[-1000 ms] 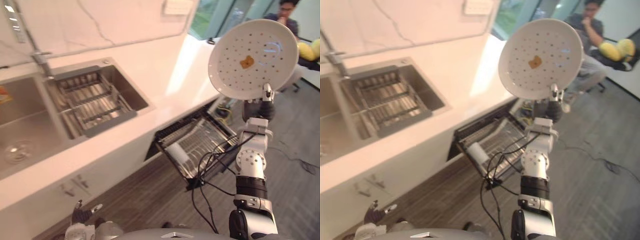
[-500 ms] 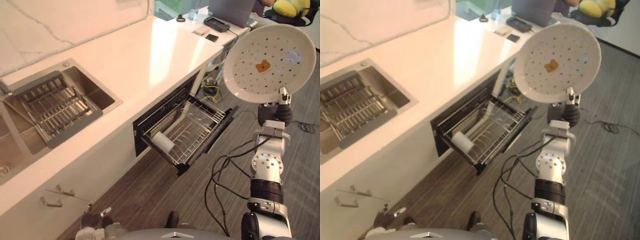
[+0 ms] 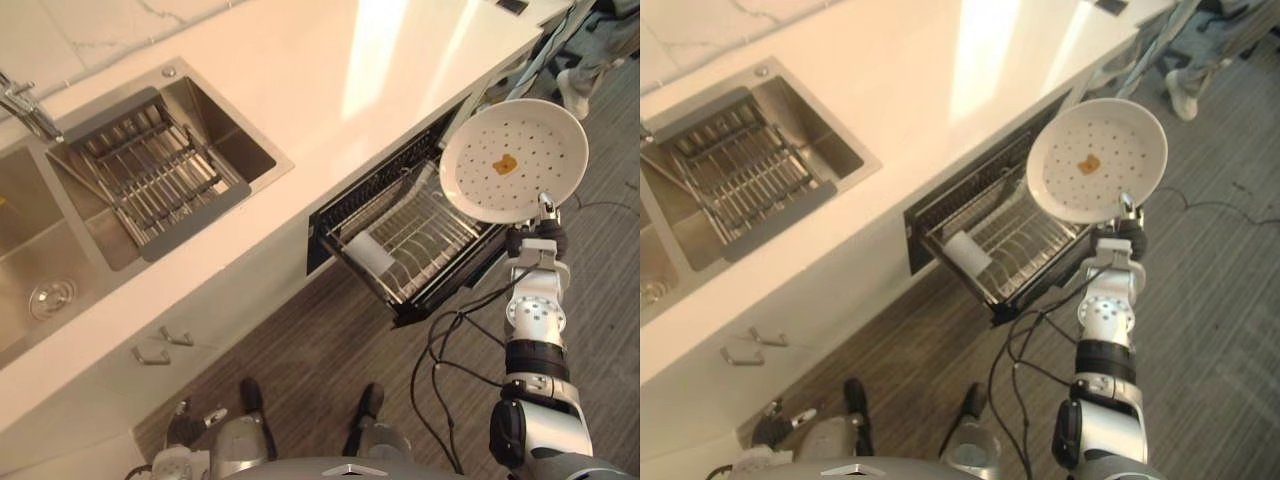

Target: Walk over to the sink, pick up the cup, carry it to the dishwasher, place the cup inside the dishwasher, then close the dishwasher door

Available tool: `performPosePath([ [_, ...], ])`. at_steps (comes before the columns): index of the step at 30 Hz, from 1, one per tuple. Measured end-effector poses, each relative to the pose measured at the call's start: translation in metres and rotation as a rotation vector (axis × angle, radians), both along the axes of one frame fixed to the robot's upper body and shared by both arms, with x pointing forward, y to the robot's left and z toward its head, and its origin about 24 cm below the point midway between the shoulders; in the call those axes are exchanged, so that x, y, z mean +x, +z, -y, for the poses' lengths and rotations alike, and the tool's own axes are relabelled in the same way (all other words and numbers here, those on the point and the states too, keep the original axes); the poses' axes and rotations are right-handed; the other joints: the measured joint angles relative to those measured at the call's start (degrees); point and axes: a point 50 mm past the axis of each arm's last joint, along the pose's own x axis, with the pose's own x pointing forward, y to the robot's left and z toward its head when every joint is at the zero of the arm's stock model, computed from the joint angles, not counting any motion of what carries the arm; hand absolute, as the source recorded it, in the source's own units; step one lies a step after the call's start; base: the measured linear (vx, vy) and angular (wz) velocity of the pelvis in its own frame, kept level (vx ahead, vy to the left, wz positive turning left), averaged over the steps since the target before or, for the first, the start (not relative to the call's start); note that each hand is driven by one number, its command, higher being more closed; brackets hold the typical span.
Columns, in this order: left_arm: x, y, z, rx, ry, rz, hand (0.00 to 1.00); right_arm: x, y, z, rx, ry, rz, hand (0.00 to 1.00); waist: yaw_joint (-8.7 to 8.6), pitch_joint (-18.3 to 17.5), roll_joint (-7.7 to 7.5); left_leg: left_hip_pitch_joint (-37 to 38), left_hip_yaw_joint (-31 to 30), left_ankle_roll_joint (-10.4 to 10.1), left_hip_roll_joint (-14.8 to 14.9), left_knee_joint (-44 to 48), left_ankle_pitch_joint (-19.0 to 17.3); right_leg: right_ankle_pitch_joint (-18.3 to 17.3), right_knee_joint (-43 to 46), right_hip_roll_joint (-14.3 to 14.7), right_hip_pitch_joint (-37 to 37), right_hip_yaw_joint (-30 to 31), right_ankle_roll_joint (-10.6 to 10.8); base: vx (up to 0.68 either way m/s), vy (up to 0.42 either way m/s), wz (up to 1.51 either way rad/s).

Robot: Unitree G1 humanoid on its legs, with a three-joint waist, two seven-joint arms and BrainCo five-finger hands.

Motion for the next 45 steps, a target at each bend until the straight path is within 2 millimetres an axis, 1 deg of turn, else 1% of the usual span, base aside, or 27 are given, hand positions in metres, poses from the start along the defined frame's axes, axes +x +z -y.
performPosePath([
  [2, 0.005, 0.002, 0.001, 0.002, -0.012, 0.018, 0.0, 0.003, 0.004, 0.003, -0.003, -0.004, 0.001, 1.0, 0.04, 1.1, 0.16, -0.4, -1.2, 0.2, -0.4, 0.0, 0.1, 0.2, 0.0, -0.3, -0.2, -0.2, 0.1, -0.04, 0.017, 0.07],
  [5, 0.009, 0.004, 0.001, 0.005, -0.032, 0.034, 0.0, 0.008, 0.001, 0.004, 0.011, 0.007, -0.027, 1.0, 0.21, 1.7, 0.29, -1.7, -3.0, 0.3, -0.8, 0.0, 0.2, 0.7, 0.0, -0.6, -1.5, -0.1, 0.0, -0.02, -0.003, 0.0],
  [8, 0.015, 0.006, 0.003, 0.006, -0.05, 0.05, 0.0, 0.014, 0.004, 0.008, 0.015, 0.015, -0.05, 1.0, 0.14, 3.5, 0.92, -2.3, -3.2, 0.6, -1.1, 0.0, 0.5, 1.1, 0.0, -0.9, -1.9, -0.2, 0.0, -0.04, 0.017, 0.04],
  [10, 0.021, 0.009, 0.006, 0.004, -0.066, 0.072, 0.0, 0.018, 0.009, 0.012, 0.011, 0.007, -0.055, 1.0, 0.16, 5.0, 1.54, -2.6, -3.5, 0.8, -1.5, -0.1, 0.7, 1.3, 0.0, -1.2, -2.2, -0.2, 0.1, -0.04, 0.023, 0.04],
  [14, 0.027, 0.011, 0.007, 0.001, -0.08, 0.091, 0.0, 0.022, 0.015, 0.021, 0.018, -0.018, -0.087, 1.0, 0.25, 6.2, 2.1, -4.5, -4.6, 1.1, -1.9, -0.1, 1.2, 1.9, 0.1, -1.5, -3.8, -0.5, 0.1, -0.01, 0.015, 0.08],
  [16, 0.03, 0.012, 0.009, -0.002, -0.096, 0.098, 0.0, 0.024, 0.016, 0.027, 0.039, -0.042, -0.121, 1.0, 0.07, 7.1, 2.76, -5.1, -6.2, 1.2, -2.2, 0.0, 1.5, 1.9, 0.1, -1.7, -3.6, -1.5, 0.1, -0.01, 0.003, 0.19],
  [22, 0.037, 0.016, 0.017, -0.01, -0.138, 0.126, 0.0, 0.026, 0.018, 0.038, 0.115, -0.077, -0.163, 1.0, 0.48, 9.0, 4.52, -6.1, -7.4, 1.6, -2.8, -0.1, 1.9, 2.1, 0.1, -2.2, -3.9, -2.3, 0.2, -0.02, 0.014, 0.11],
  [24, 0.039, 0.016, 0.019, -0.02, -0.159, 0.128, 0.0, 0.029, 0.027, 0.041, 0.135, -0.082, -0.156, 1.0, 0.61, 9.7, 5.18, -6.5, -7.7, 1.7, -3.0, -0.8, 2.5, 2.3, 0.1, -2.4, -4.4, -2.6, 0.2, -0.02, 0.014, 0.08],
  [28, 0.04, 0.016, 0.02, -0.021, -0.192, 0.125, 0.0, 0.03, 0.039, 0.048, 0.158, -0.102, -0.164, 1.0, 0.8, 9.8, 5.36, -7.2, -7.8, 1.8, -3.3, -1.3, 3.0, 2.4, 0.2, -2.6, -5.4, -2.6, 0.2, 0.0, 0.003, 0.01],
  [33, 0.044, 0.016, 0.027, -0.052, -0.222, 0.131, 0.0, 0.028, 0.06, 0.06, 0.154, -0.134, -0.188, 1.0, 1.21, 10.6, 6.96, -7.6, -8.3, 2.0, -4.2, -1.3, 3.2, 2.1, 1.6, -3.8, -6.1, -2.6, 0.6, -0.01, 0.031, 0.05],
  [37, 0.046, 0.017, 0.029, -0.068, -0.226, 0.13, 0.0, 0.033, 0.067, 0.057, 0.151, -0.121, -0.232, 1.0, 1.48, 10.8, 7.43, -9.4, -8.8, 2.5, -4.6, -1.3, 3.7, 2.1, 2.3, -4.3, -8.0, -2.6, 0.6, -0.02, 0.019, 0.06],
  [38, 0.046, 0.016, 0.029, -0.072, -0.226, 0.127, 0.0, 0.034, 0.066, 0.058, 0.16, -0.123, -0.241, 1.0, 1.57, 10.8, 7.47, -9.4, -8.8, 2.5, -4.7, -1.3, 3.7, 2.1, 2.3, -4.4, -7.9, -2.6, 0.6, 0.0, 0.02, 0.07],
  [41, 0.048, 0.016, 0.031, -0.093, -0.234, 0.124, 0.0, 0.034, 0.055, 0.057, 0.187, -0.126, -0.328, 1.0, 2.15, 11.0, 7.95, -9.6, -9.0, 2.6, -4.9, -1.3, 3.7, 2.1, 2.4, -4.5, -8.0, -2.5, 0.6, 0.0, 0.013, 0.04],
  [43, 0.051, 0.017, 0.035, -0.106, -0.245, 0.124, 0.0, 0.033, 0.052, 0.057, 0.18, -0.121, -0.382, 1.0, 2.66, 11.2, 8.81, -10.3, -9.1, 2.7, -5.0, -1.3, 3.9, 2.1, 2.6, -4.7, -8.8, -2.5, 0.7, 0.0, 0.0, 0.0],
  [45, 0.052, 0.017, 0.036, -0.115, -0.24, 0.121, 0.0, 0.033, 0.056, 0.058, 0.183, -0.115, -0.376, 1.0, 2.69, 11.4, 9.19, -11.3, -9.2, 2.9, -5.2, -1.4, 4.2, 2.2, 3.1, -5.0, -10.0, -2.4, 0.7, 0.0, 0.0, 0.0],
])
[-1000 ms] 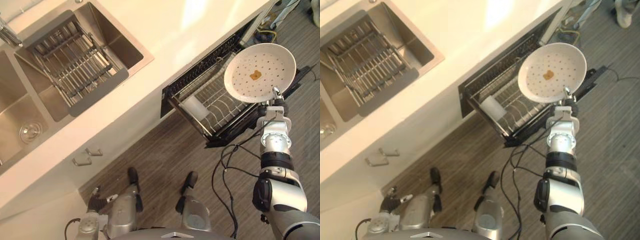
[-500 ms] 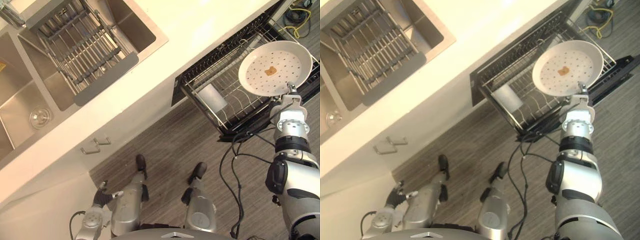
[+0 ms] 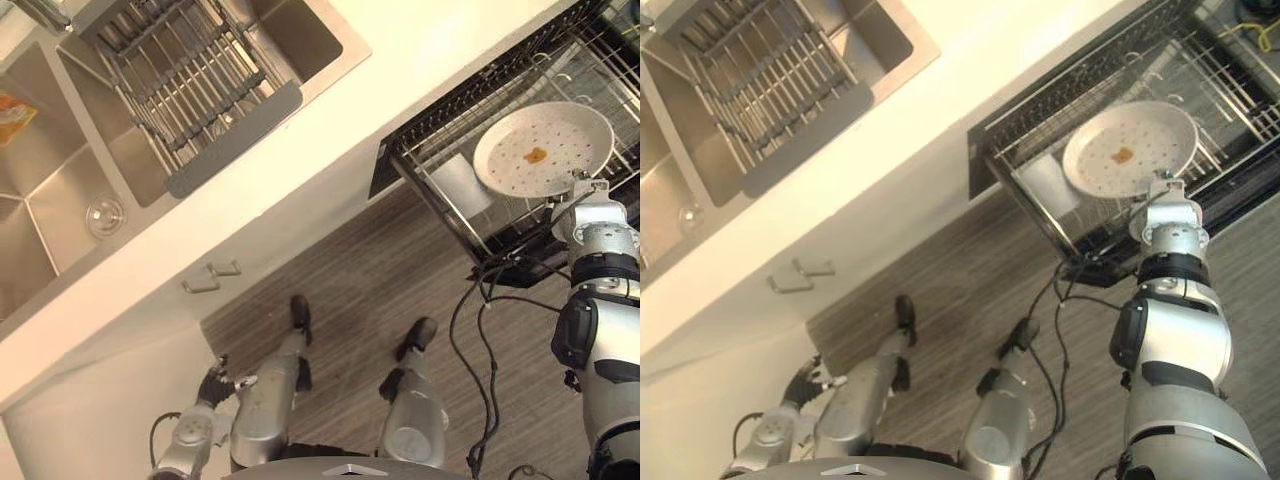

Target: Walk over to the sink, pick up the cup, carry it to the dishwasher, place the cup inside the dishwasher, then close the dishwasher door

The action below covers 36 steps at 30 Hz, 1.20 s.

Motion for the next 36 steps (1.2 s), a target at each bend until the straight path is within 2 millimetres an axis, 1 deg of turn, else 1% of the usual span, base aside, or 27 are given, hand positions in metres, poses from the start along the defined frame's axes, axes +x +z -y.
performPosePath([
  [3, 0.001, 0.0, 0.001, -0.004, -0.006, 0.0, 0.0, -0.002, 0.006, 0.004, 0.033, -0.011, 0.023, 1.0, -0.07, 0.4, 0.31, -0.1, -0.3, 0.1, -0.5, 0.0, 0.1, 0.1, 0.1, -0.4, -0.1, 0.0, 0.2, 0.0, 0.008, 0.01],
  [8, 0.001, 0.0, 0.002, -0.023, 0.001, 0.001, 0.0, -0.001, 0.013, 0.003, 0.12, -0.047, 0.045, 1.0, 0.23, 0.4, 0.59, -0.9, -0.9, 0.2, -0.5, 0.0, 0.2, 0.1, 0.8, -0.6, -1.1, 0.1, 0.1, 0.0, 0.0, 0.0],
  [11, 0.003, 0.001, 0.006, -0.035, -0.006, 0.005, 0.0, -0.003, 0.018, 0.004, 0.153, -0.107, 0.031, 1.0, 0.47, 0.9, 1.73, -1.0, -1.1, 0.3, -0.8, 0.0, 0.5, 0.1, 1.4, -1.1, -1.4, 0.1, 0.2, -0.04, 0.021, 0.05],
  [12, 0.004, 0.001, 0.008, -0.036, -0.014, 0.006, 0.0, -0.003, 0.021, 0.005, 0.159, -0.124, 0.035, 0.0, 0.48, 1.0, 2.28, -1.2, -1.3, 0.5, -1.0, 0.0, 0.6, 0.1, 1.6, -1.3, -1.6, 0.1, 0.2, -0.03, 0.021, 0.05],
  [14, 0.005, 0.001, 0.01, -0.037, -0.023, 0.005, 0.0, -0.004, 0.023, 0.005, 0.167, -0.147, 0.037, 0.0, 0.59, 1.0, 2.71, -1.4, -1.4, 0.6, -1.1, 0.0, 0.8, 0.1, 1.9, -1.5, -1.8, 0.1, 0.2, -0.03, 0.021, 0.04],
  [20, 0.004, 0.0, 0.01, -0.044, -0.017, 0.002, 0.0, -0.006, 0.024, 0.007, 0.185, -0.192, 0.052, 0.0, 0.59, 0.9, 2.75, -1.9, -1.8, 0.7, -1.4, -0.1, 1.1, 0.1, 2.3, -2.1, -2.1, 0.1, 0.3, -0.02, 0.017, 0.05],
  [23, 0.004, 0.001, 0.01, -0.043, -0.021, 0.006, 0.0, -0.006, 0.025, 0.008, 0.165, -0.2, 0.05, 0.0, 0.49, 0.9, 2.75, -1.9, -1.9, 0.8, -1.6, -0.1, 1.2, 0.1, 2.3, -2.3, -2.1, 0.1, 0.4, 0.0, 0.006, 0.01],
  [25, 0.004, 0.001, 0.01, -0.041, -0.022, 0.011, 0.0, -0.006, 0.029, 0.008, 0.13, -0.198, 0.055, 0.0, 0.34, 0.9, 2.75, -1.9, -2.0, 0.8, -1.6, -0.1, 1.2, 0.2, 2.3, -2.3, -2.1, 0.1, 0.4, 0.0, 0.0, 0.0],
  [28, 0.003, 0.0, 0.009, -0.037, -0.019, 0.011, 0.0, -0.005, 0.044, 0.007, 0.023, -0.189, 0.084, 0.0, -0.23, 0.9, 2.75, -1.8, -2.0, 0.8, -1.6, -0.1, 1.3, 0.2, 2.3, -2.3, -2.1, 0.1, 0.4, 0.0, 0.0, 0.0],
  [30, 0.002, -0.001, 0.009, -0.035, -0.017, 0.009, 0.0, -0.004, 0.059, 0.003, -0.056, -0.17, 0.136, 0.0, -0.63, 0.9, 2.75, -1.6, -1.9, 0.8, -1.5, -0.1, 1.4, 0.2, 2.4, -2.3, -1.9, 0.2, 0.3, 0.0, 0.0, 0.0],
  [32, 0.002, -0.001, 0.008, -0.034, -0.015, 0.007, 0.0, -0.004, 0.071, 0.0, -0.086, -0.152, 0.187, 0.0, -0.83, 0.9, 2.74, -1.3, -1.8, 0.8, -1.5, -0.1, 1.4, 0.2, 2.4, -2.3, -1.6, 0.3, 0.3, 0.0, 0.0, -0.02],
  [36, 0.0, -0.002, 0.008, -0.032, -0.013, 0.006, 0.0, -0.002, 0.096, -0.014, -0.179, -0.088, 0.287, 0.0, -1.43, 1.0, 2.72, -0.6, -1.3, 0.8, -1.3, -0.3, 1.4, 0.3, 2.4, -2.1, -1.4, 1.0, 0.2, -0.02, -0.004, -0.07],
])
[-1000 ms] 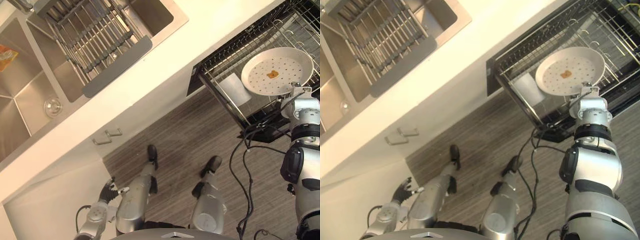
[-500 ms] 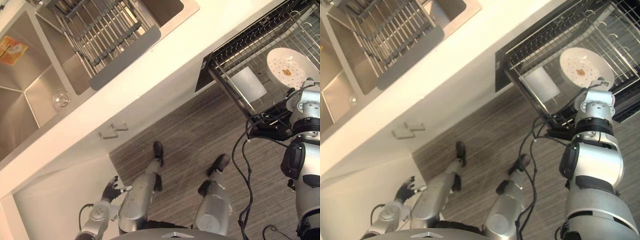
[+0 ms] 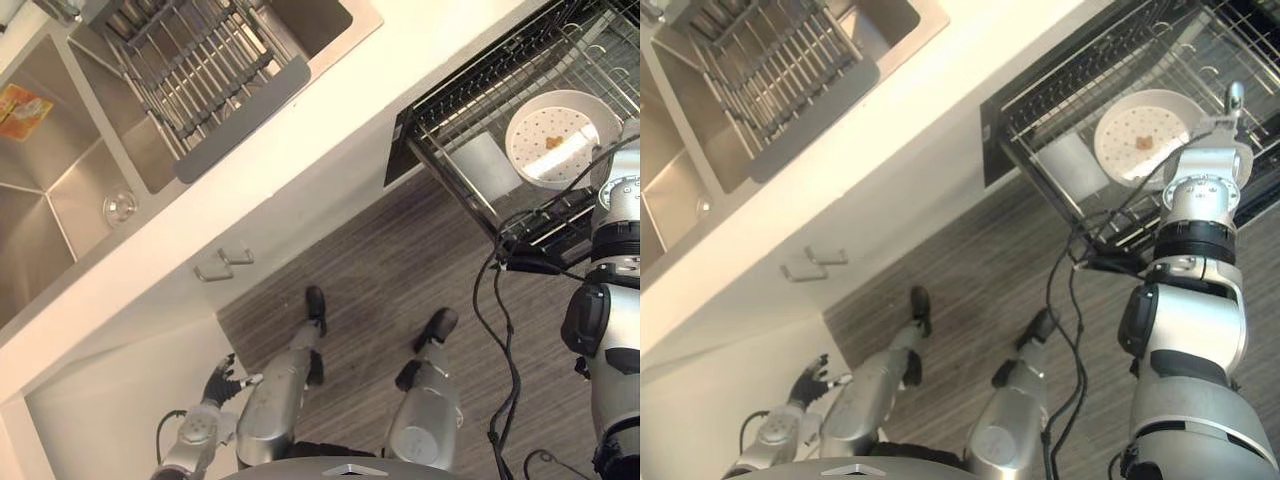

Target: Walk over to the sink, pick up the cup, carry it to the dishwasher, place the cup inside the dishwasher, then close the dishwasher door

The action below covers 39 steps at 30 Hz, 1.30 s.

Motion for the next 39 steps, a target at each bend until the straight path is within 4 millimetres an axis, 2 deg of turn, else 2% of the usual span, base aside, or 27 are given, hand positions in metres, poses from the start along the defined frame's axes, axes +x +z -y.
performPosePath([
  [2, -0.001, -0.001, 0.0, 0.002, 0.001, -0.005, 0.0, 0.003, 0.005, -0.009, -0.016, 0.04, 0.028, 0.0, -0.42, 0.0, -0.04, 0.7, 0.2, -0.1, 0.1, -0.2, 0.0, 0.0, -0.1, 0.1, 0.6, 0.2, 0.0, -0.01, -0.007, -0.06],
  [4, -0.003, -0.002, -0.002, 0.005, 0.007, -0.01, 0.0, 0.009, 0.008, -0.027, -0.044, 0.122, 0.071, 0.0, -1.19, 0.1, -0.3, 2.0, 0.3, -0.4, 0.3, -0.2, -0.3, 0.0, -0.5, 0.3, 1.9, 0.3, 0.0, 0.0, -0.015, -0.07],
  [7, -0.004, -0.001, -0.005, 0.005, 0.026, -0.001, 0.0, 0.01, 0.018, -0.045, -0.119, 0.17, 0.138, 0.0, -1.3, 0.1, -1.0, 2.5, 1.0, -0.8, 1.0, -0.2, -0.6, 0.0, -1.2, 1.2, 2.1, 1.0, 0.0, -0.01, -0.039, -0.14],
  [11, -0.007, -0.002, -0.012, 0.009, 0.073, -0.001, 0.0, 0.003, 0.017, -0.05, -0.242, 0.113, 0.128, 0.0, -1.79, 0.1, -2.82, 4.0, 1.3, -1.3, 1.7, -0.2, -0.9, 0.2, -2.4, 2.1, 3.9, 1.3, -0.2, 0.02, -0.048, -0.08],
  [14, -0.011, -0.002, -0.022, 0.018, 0.121, -0.009, 0.0, -0.009, 0.01, -0.039, -0.368, 0.0, 0.07, 0.0, -2.35, -0.6, -5.29, 4.8, 1.4, -1.5, 2.2, -0.2, -1.0, 0.2, -3.0, 2.8, 4.8, 1.4, -0.3, 0.04, -0.044, -0.05],
  [15, -0.015, -0.003, -0.026, 0.022, 0.142, -0.017, 0.0, -0.012, 0.001, -0.033, -0.411, -0.047, 0.012, 1.0, -2.83, -1.1, -6.35, 5.3, 1.4, -1.5, 2.3, -0.2, -1.0, 0.2, -3.5, 3.0, 5.7, 1.3, -0.3, 0.07, -0.039, -0.04],
  [18, -0.025, -0.005, -0.035, 0.038, 0.177, -0.043, 0.0, -0.022, -0.032, -0.015, -0.501, -0.134, -0.161, 1.0, -3.86, -3.4, -8.92, 6.1, 1.6, -2.0, 2.6, -0.2, -1.5, 0.3, -4.0, 3.5, 6.5, 1.3, -0.4, 0.06, -0.021, -0.04],
  [19, -0.026, -0.006, -0.037, 0.04, 0.185, -0.048, 0.0, -0.025, -0.039, -0.012, -0.518, -0.146, -0.201, 1.0, -4.01, -3.7, -9.38, 6.4, 1.6, -2.0, 2.8, -0.2, -1.5, 0.2, -4.0, 3.6, 6.8, 1.3, -0.4, 0.06, -0.026, -0.04],
  [21, -0.029, -0.006, -0.041, 0.049, 0.199, -0.062, 0.0, -0.031, -0.069, 0.001, -0.55, -0.169, -0.352, 1.0, -4.43, -4.6, -10.5, 7.6, 1.6, -2.3, 2.9, -0.2, -1.8, -0.1, -4.1, 4.0, 8.0, 1.2, -0.4, 0.03, -0.03, -0.02],
  [23, -0.035, -0.008, -0.043, 0.065, 0.197, -0.081, 0.0, -0.039, -0.101, 0.014, -0.55, -0.169, -0.501, 1.0, -4.87, -6.6, -10.94, 7.7, 1.4, -2.5, 2.9, -0.2, -1.9, -0.6, -4.1, 4.0, 8.3, 0.9, -0.5, 0.01, -0.008, 0.02],
  [25, -0.038, -0.01, -0.044, 0.078, 0.189, -0.093, 0.0, -0.044, -0.127, 0.023, -0.525, -0.142, -0.603, 1.0, -5.24, -7.0, -11.13, 8.4, 1.3, -2.5, 2.9, -0.2, -2.0, -1.0, -4.1, 4.0, 9.2, 0.6, -0.1, -0.01, -0.01, 0.04],
  [27, -0.039, -0.01, -0.043, 0.086, 0.178, -0.095, 0.0, -0.05, -0.145, 0.029, -0.511, -0.12, -0.67, 1.0, -5.35, -7.2, -11.1, 8.8, 1.0, -2.7, 2.9, -0.2, -2.4, -1.3, -4.1, 3.9, 9.7, 0.2, -0.4, -0.04, -0.013, 0.06],
  [31, -0.042, -0.011, -0.043, 0.095, 0.162, -0.106, 0.0, -0.058, -0.165, 0.042, -0.488, -0.053, -0.741, 1.0, -5.55, -7.3, -11.11, 8.3, 0.7, -2.7, 2.8, -0.2, -2.3, -1.4, -4.2, 3.7, 9.6, 0.0, -0.4, -0.04, -0.01, 0.07],
  [36, -0.049, -0.013, -0.043, 0.106, 0.141, -0.124, 0.0, -0.073, -0.18, 0.06, -0.43, -0.024, -0.792, 1.0, -5.91, -7.6, -10.8, 5.7, 0.0, -2.5, 2.4, -0.2, -1.8, -1.1, -4.4, 3.5, 7.8, -0.2, -0.4, -0.01, -0.008, 0.12],
  [39, -0.05, -0.013, -0.042, 0.105, 0.135, -0.126, 0.0, -0.078, -0.187, 0.066, -0.402, 0.01, -0.836, 1.0, -6.23, -7.6, -10.03, 4.7, -0.2, -2.3, 2.0, -0.2, -1.5, -0.4, -4.4, 3.4, 6.9, -0.3, -0.7, 0.02, 0.007, 0.06],
])
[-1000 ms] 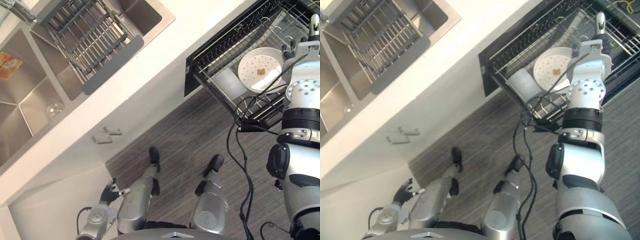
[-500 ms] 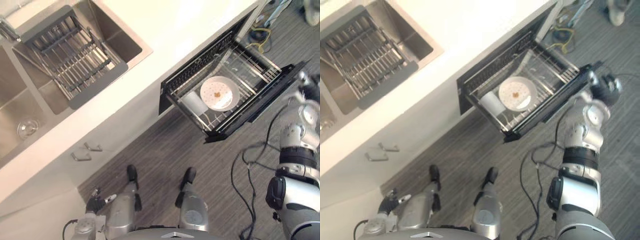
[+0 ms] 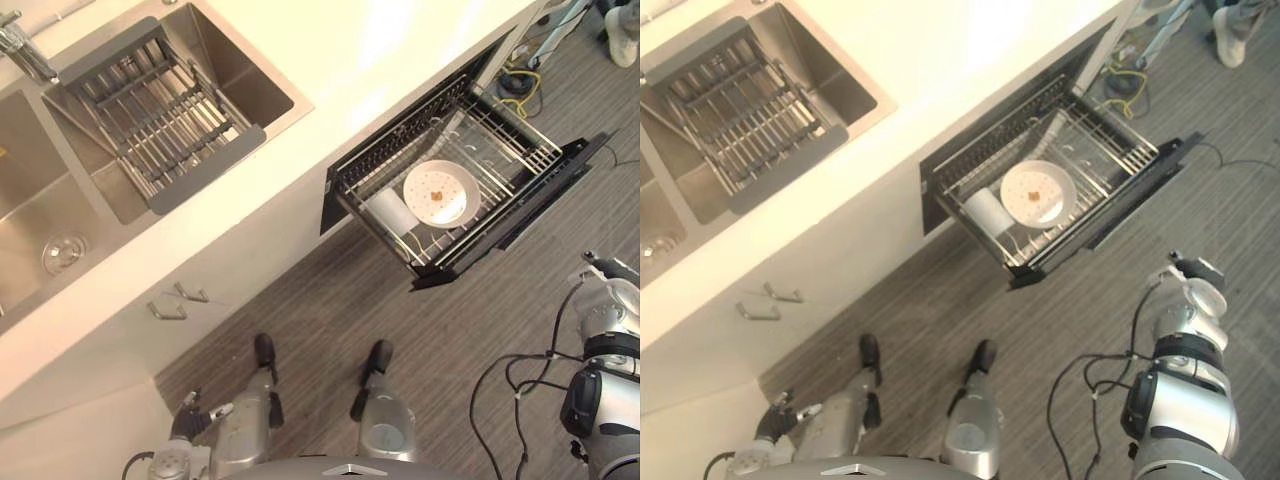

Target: Walk over to the sink, pick up the cup, carry it to the dishwasher, place the cup inside the dishwasher, then close the dishwasher door

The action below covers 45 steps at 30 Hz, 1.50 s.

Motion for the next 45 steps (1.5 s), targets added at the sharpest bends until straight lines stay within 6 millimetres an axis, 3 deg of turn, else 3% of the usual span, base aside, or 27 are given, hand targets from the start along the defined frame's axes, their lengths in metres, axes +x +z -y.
performPosePath([
  [2, 0.0, 0.0, 0.001, -0.002, -0.006, 0.002, 0.0, 0.003, 0.006, 0.001, -0.012, 0.015, -0.014, 1.0, -0.14, 0.4, 0.83, -0.5, 0.0, 0.2, -0.2, 0.2, 0.1, 0.2, 0.1, -0.2, -0.8, 0.2, 0.1, 0.0, 0.009, -0.02],
  [4, 0.004, 0.002, 0.005, -0.012, -0.028, 0.017, 0.0, 0.006, 0.028, 0.009, -0.074, 0.039, -0.008, 1.0, -0.2, 1.5, 3.41, -1.6, 0.1, 0.4, -0.3, -0.1, 0.3, 0.3, 0.3, -0.5, -2.0, 0.5, 0.0, -0.02, 0.011, -0.03],
  [7, 0.005, 0.002, 0.01, -0.02, -0.055, 0.021, 0.0, 0.018, 0.047, 0.006, -0.143, 0.077, -0.009, 1.0, 0.29, 2.3, 5.89, -2.2, 1.4, 0.4, -0.3, -0.1, 0.3, 0.3, 0.6, -0.6, -3.9, 2.1, 0.4, -0.03, 0.012, -0.21],
  [10, 0.007, 0.002, 0.015, -0.035, -0.087, 0.028, 0.0, 0.023, 0.05, 0.002, -0.184, 0.117, -0.055, 1.0, 0.68, 2.6, 7.65, -3.2, 1.9, 0.4, -0.3, -0.1, 0.3, 0.3, 0.9, -0.6, -5.5, 3.1, 0.4, -0.01, 0.003, -0.12],
  [15, 0.015, 0.004, 0.019, -0.043, -0.109, 0.045, 0.0, 0.026, 0.049, -0.001, -0.259, 0.164, -0.134, 1.0, 1.29, 3.6, 8.88, -4.5, 2.1, 0.7, -0.5, -0.1, 0.5, 0.6, 0.9, -0.9, -7.0, 3.5, 0.6, 0.01, 0.002, 0.0],
  [19, 0.021, 0.005, 0.024, -0.048, -0.133, 0.056, 0.0, 0.036, 0.064, -0.011, -0.378, 0.218, -0.143, 1.0, 1.85, 4.1, 9.85, -4.9, 1.6, 1.0, -1.0, -0.1, 0.7, 1.0, 1.2, -1.4, -7.4, 3.3, 0.6, 0.03, 0.017, 0.05],
  [22, 0.024, 0.006, 0.027, -0.057, -0.139, 0.065, 0.0, 0.048, 0.074, -0.026, -0.465, 0.267, -0.131, 1.0, 2.69, 4.7, 10.42, -5.0, 1.3, 1.0, -1.4, -0.1, 0.7, 0.8, 2.0, -2.0, -7.5, 3.1, 0.9, 0.0, 0.023, 0.08],
  [32, 0.022, 0.004, 0.037, -0.084, -0.086, 0.078, 0.0, 0.061, 0.092, -0.07, -0.707, 0.338, -0.152, 1.0, 2.99, 5.2, 10.56, -6.4, -0.9, 0.7, -1.2, -0.1, 0.7, -0.9, 5.1, -2.4, -9.1, 1.8, 0.6, -0.01, 0.002, 0.06],
  [34, 0.023, 0.004, 0.04, -0.092, -0.088, 0.092, 0.0, 0.072, 0.09, -0.086, -0.736, 0.406, -0.161, 1.0, 3.5, 5.2, 10.97, -7.0, -2.0, 0.6, -1.2, -0.1, 1.0, -1.2, 5.8, -2.5, -9.4, 1.1, 0.7, 0.0, -0.001, 0.18],
  [36, 0.023, 0.005, 0.043, -0.1, -0.087, 0.099, 0.0, 0.078, 0.099, -0.089, -0.755, 0.409, -0.158, 1.0, 3.82, 5.5, 11.81, -7.5, -2.9, 0.7, -1.3, -0.1, 1.3, -1.4, 6.2, -2.7, -9.4, 0.1, 0.7, -0.02, 0.004, 0.26],
  [38, 0.024, 0.005, 0.049, -0.119, -0.085, 0.115, 0.0, 0.082, 0.116, -0.083, -0.78, 0.379, -0.16, 1.0, 5.46, 5.3, 13.26, -8.6, -4.3, 0.5, -1.3, 0.0, 1.8, -1.7, 6.6, -2.7, -9.6, -1.3, 0.6, -0.03, 0.003, 0.3],
  [42, 0.025, 0.006, 0.054, -0.131, -0.097, 0.138, 0.0, 0.098, 0.147, -0.088, -0.899, 0.402, -0.232, 1.0, 8.78, 4.8, 13.99, -10.6, -6.9, 0.1, -1.0, 0.3, 2.6, -2.8, 8.8, -2.9, -11.6, -2.9, 0.1, -0.01, -0.01, 0.14],
  [45, 0.026, 0.008, 0.058, -0.144, -0.121, 0.155, 0.0, 0.096, 0.159, -0.075, -0.919, 0.357, -0.299, 1.0, 10.73, 4.1, 14.86, -11.1, -9.8, -0.1, -1.3, 0.3, 3.1, -5.6, 13.0, -4.3, -11.7, -4.9, 0.4, 0.03, -0.004, 0.47],
])
